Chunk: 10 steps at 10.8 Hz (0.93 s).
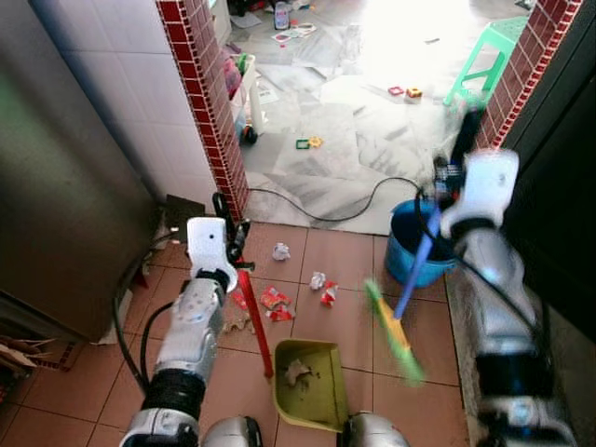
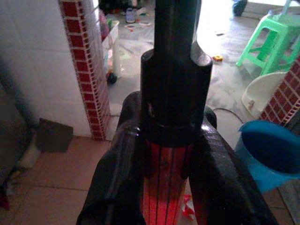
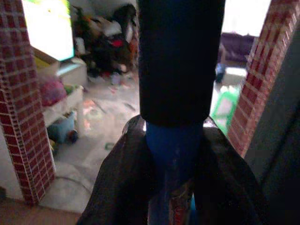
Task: Sweep floor
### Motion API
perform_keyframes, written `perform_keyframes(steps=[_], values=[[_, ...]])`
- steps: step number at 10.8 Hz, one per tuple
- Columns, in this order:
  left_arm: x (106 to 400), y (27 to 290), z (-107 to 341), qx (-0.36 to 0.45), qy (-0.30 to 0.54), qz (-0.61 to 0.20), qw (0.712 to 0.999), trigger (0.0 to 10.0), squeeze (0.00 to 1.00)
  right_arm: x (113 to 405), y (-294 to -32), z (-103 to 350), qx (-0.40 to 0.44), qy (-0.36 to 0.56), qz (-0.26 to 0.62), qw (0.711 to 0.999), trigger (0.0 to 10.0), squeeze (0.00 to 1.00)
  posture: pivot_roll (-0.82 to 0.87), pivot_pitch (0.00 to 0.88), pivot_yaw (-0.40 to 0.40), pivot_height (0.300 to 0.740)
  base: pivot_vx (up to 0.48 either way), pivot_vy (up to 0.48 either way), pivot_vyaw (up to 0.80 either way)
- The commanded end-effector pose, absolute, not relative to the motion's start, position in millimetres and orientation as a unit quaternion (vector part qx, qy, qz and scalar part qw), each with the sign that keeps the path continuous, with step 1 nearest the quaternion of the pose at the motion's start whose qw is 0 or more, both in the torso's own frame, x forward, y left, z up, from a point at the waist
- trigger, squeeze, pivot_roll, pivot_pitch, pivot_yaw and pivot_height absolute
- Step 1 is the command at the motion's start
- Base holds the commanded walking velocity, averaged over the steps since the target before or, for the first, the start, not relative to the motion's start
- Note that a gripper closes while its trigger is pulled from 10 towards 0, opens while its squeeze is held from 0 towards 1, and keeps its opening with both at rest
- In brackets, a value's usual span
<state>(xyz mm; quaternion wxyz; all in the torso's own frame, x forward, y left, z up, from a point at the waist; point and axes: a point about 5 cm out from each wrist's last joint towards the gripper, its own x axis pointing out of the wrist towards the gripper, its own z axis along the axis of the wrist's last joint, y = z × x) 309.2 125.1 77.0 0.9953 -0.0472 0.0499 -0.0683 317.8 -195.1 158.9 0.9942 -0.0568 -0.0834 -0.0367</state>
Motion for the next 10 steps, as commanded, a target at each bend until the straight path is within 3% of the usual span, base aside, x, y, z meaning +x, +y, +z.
perform_keyframes(steps=[1,2,4,7,10], values=[[310,127,88,-0.057,0.026,-0.072,0.995,10.0,0.0,316,-192,158,-0.041,-0.091,-0.036,0.994,10.0,0.0,-0.18,0.025,0.082,0.74,0.0,0.0,0.0],[308,127,91,-0.082,0.018,-0.076,0.994,10.0,0.0,313,-190,148,-0.035,-0.079,-0.044,0.995,10.0,0.0,-0.17,0.02,0.087,0.74,0.0,0.0,0.0],[309,129,93,-0.102,0.021,-0.076,0.992,10.0,0.0,317,-176,142,-0.007,-0.072,-0.048,0.996,10.0,0.0,-0.18,0.008,0.102,0.74,0.0,0.0,-0.75],[315,128,100,-0.108,0.017,-0.087,0.99,10.0,0.0,324,-156,140,0.002,-0.079,-0.024,0.997,10.0,0.0,-0.17,0.0,0.096,0.74,0.0,0.379,-0.8],[317,126,105,-0.109,0.011,-0.095,0.989,10.0,0.0,331,-167,151,-0.05,-0.086,-0.025,0.995,10.0,0.0,-0.19,0.0,0.044,0.74,0.0,0.48,-0.15]])
